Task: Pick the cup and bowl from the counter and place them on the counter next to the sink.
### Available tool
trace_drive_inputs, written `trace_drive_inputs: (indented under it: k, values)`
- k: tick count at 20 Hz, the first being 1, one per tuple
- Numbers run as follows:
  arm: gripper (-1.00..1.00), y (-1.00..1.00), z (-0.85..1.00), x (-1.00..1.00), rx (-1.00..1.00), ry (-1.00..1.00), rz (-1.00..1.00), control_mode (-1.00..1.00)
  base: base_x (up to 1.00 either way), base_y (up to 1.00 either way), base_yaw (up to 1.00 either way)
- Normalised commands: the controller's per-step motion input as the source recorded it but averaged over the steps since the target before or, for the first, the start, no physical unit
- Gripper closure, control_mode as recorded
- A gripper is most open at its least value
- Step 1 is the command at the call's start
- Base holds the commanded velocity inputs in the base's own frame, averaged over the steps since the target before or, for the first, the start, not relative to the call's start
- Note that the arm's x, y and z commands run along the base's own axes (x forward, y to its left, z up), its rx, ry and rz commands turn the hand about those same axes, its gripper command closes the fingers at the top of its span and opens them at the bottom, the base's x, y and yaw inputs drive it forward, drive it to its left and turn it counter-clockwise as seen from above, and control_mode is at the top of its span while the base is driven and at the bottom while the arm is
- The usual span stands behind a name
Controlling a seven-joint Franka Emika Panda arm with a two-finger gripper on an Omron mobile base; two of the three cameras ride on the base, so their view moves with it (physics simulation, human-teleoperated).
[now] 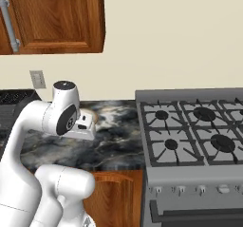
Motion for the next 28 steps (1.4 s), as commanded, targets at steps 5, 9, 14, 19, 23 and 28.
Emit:
trace_drive_inputs:
  k: [5, 9, 14, 19, 23, 28]
  values:
    - [-1.00, 0.00, 0.00, 0.00, 0.00, 0.00, 0.00, 1.00, 0.00, 0.00, 0.00]
    - [-1.00, 0.00, -0.12, 0.00, 0.02, 0.00, 0.00, -1.00, 0.00, 0.00, 0.00]
    - [-1.00, -0.05, -0.46, 0.04, 0.14, 0.00, -0.03, -1.00, 0.00, 0.00, 0.00]
    - [-1.00, 0.04, -0.08, 0.63, 0.01, 0.00, -0.14, -1.00, 0.00, 0.00, 0.00]
    - [-1.00, 0.03, 0.00, 0.80, 0.00, 0.00, -0.12, -1.00, 0.00, 0.00, 0.00]
    - [-1.00, 0.00, 0.00, 0.79, 0.00, 0.01, -0.05, -1.00, 0.00, 0.00, 0.00]
